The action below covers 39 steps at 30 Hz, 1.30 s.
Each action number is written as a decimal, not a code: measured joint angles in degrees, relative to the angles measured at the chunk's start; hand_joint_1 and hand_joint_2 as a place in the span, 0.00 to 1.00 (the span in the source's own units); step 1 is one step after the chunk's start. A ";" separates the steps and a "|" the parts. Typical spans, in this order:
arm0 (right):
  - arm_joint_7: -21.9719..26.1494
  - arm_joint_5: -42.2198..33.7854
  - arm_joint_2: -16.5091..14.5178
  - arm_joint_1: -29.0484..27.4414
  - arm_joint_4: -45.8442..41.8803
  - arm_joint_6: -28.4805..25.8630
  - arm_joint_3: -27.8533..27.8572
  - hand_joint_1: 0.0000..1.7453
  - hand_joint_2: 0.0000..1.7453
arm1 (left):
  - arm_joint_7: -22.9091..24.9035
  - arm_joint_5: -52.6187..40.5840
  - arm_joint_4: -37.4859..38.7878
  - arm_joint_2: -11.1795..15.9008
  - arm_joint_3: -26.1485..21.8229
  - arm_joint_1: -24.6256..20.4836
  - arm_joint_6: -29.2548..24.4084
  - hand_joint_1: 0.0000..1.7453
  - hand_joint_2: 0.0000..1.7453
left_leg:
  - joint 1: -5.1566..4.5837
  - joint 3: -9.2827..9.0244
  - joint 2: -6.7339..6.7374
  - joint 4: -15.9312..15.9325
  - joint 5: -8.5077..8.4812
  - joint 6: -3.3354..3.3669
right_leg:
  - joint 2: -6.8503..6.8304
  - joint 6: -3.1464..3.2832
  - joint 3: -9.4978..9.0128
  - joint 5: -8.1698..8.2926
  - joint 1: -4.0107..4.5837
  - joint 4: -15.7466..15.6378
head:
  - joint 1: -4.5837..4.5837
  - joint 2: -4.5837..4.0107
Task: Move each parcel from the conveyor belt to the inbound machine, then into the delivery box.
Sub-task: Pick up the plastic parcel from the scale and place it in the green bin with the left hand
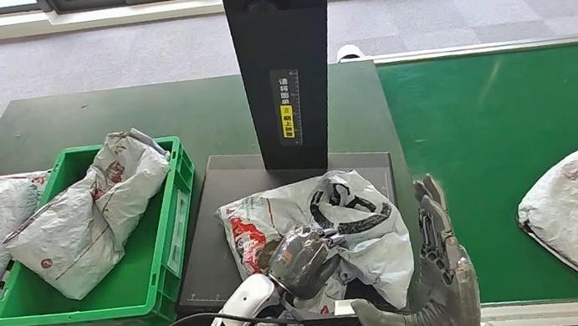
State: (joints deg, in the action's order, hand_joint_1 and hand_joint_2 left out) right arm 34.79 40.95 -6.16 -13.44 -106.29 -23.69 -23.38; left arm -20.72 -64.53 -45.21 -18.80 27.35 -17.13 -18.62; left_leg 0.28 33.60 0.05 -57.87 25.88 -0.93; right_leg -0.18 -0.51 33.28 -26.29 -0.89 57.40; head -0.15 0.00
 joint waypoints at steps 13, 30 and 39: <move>0.01 0.03 -0.57 -0.65 -1.35 0.20 1.00 0.00 1.00 | -0.13 0.06 -0.64 0.04 0.02 0.14 0.00 1.00 1.00 | 0.00 0.00 0.00 0.00 0.00 0.00 | 0.00 0.00 -0.01 0.00 0.00 0.00 | 0.00 0.00; 0.98 0.10 -1.21 -1.26 -1.77 0.65 1.73 0.00 1.00 | -1.62 3.03 -4.53 0.67 -0.01 1.75 -1.94 1.00 1.00 | 0.00 0.00 0.00 0.00 0.00 0.00 | 0.00 0.00 -0.01 0.00 0.00 0.00 | 0.00 0.00; 2.03 -2.21 -1.52 -2.53 -1.91 -1.12 2.32 0.00 1.00 | -8.09 14.94 -28.14 3.43 -5.79 9.58 -11.26 1.00 1.00 | 0.01 0.04 0.02 0.01 0.01 -0.01 | 0.01 0.06 0.03 -0.05 0.04 0.01 | -0.02 0.00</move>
State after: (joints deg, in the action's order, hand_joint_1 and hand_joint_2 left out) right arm 36.82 38.74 -7.69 -15.96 -108.19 -24.81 -21.06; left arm -28.81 -49.59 -73.35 -15.37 21.56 -7.55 -29.88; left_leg 0.30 33.64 0.07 -57.86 25.89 -0.95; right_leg -0.17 -0.45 33.32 -26.34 -0.85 57.41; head -0.17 0.00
